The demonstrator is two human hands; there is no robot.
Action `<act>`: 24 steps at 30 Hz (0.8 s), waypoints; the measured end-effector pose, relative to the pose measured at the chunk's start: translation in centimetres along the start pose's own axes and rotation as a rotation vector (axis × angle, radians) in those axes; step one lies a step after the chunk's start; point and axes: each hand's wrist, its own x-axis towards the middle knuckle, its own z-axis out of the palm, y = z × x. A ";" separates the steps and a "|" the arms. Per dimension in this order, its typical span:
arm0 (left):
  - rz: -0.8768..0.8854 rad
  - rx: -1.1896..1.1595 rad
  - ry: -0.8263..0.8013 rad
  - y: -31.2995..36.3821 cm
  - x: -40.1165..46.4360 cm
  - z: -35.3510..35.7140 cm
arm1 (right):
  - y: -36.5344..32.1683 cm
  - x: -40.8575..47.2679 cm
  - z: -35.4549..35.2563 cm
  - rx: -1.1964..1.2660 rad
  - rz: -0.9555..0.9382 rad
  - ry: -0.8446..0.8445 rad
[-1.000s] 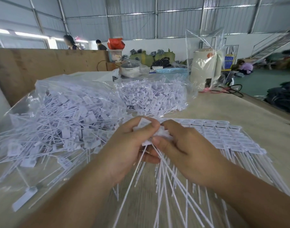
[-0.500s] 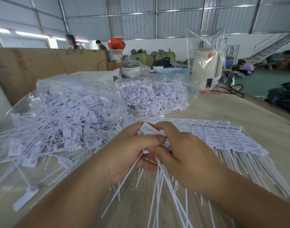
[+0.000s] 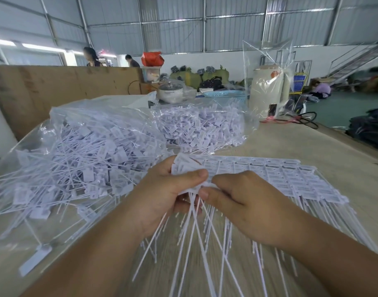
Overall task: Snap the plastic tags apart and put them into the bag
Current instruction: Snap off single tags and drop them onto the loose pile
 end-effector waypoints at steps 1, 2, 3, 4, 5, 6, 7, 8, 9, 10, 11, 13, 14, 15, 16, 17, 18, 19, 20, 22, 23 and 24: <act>0.002 -0.001 0.006 -0.1 0.0 0.0 | 0.0 0.0 0.1 0.000 -0.004 0.000; 0.010 0.003 0.015 -0.1 0.0 0.1 | 0.0 0.1 0.1 -0.004 -0.005 0.008; 0.020 0.003 0.024 -0.1 0.1 0.1 | -0.1 0.2 0.1 -0.013 -0.006 0.019; 0.030 -0.007 0.034 -0.1 0.1 0.2 | -0.1 0.2 0.0 -0.024 -0.006 0.032; 0.040 -0.033 0.044 -0.1 0.1 0.3 | -0.1 0.3 -0.1 -0.036 -0.008 0.047; 0.047 -0.068 0.053 -0.1 0.1 0.5 | -0.2 0.3 -0.1 -0.048 -0.009 0.061; 0.051 -0.105 0.059 0.0 0.1 0.7 | -0.4 0.3 -0.1 -0.060 -0.013 0.081; 0.051 -0.139 0.065 0.1 0.0 0.9 | -0.6 0.2 -0.1 -0.074 -0.020 0.110; 0.047 -0.168 0.075 0.2 0.0 1.1 | -0.8 0.2 0.0 -0.088 -0.031 0.150; 0.043 -0.192 0.089 0.3 -0.1 1.2 | -0.9 0.2 0.1 -0.095 -0.045 0.194; 0.041 -0.207 0.101 0.3 -0.1 1.4 | -0.9 0.3 0.2 -0.099 -0.055 0.235; 0.038 -0.225 0.117 0.5 -0.3 1.6 | -1.1 0.4 0.5 -0.110 -0.058 0.293; 0.035 -0.236 0.119 0.5 -0.3 1.7 | -1.1 0.4 0.5 -0.117 -0.060 0.310; 0.030 -0.250 0.117 0.5 -0.3 1.8 | -1.1 0.4 0.6 -0.119 -0.066 0.324; 0.024 -0.260 0.115 0.5 -0.3 1.8 | -1.1 0.4 0.7 -0.118 -0.078 0.339; 0.021 -0.263 0.115 0.5 -0.3 1.8 | -1.1 0.4 0.8 -0.114 -0.093 0.355; 0.021 -0.262 0.115 0.4 -0.3 1.7 | -1.1 0.3 0.8 -0.108 -0.111 0.375; 0.024 -0.268 0.113 0.3 -0.3 1.7 | -1.1 0.3 0.9 -0.103 -0.132 0.400; 0.024 -0.276 0.109 0.3 -0.3 1.8 | -1.2 0.3 0.9 -0.103 -0.156 0.427; 0.007 -0.297 0.103 0.2 -0.2 1.8 | -1.5 0.3 0.9 -0.119 -0.194 0.470; -0.022 -0.324 0.090 0.2 -0.1 1.6 | -1.6 0.2 0.9 -0.131 -0.203 0.491; -0.068 -0.379 0.059 0.2 0.0 1.4 | -1.6 0.2 0.8 -0.140 -0.199 0.517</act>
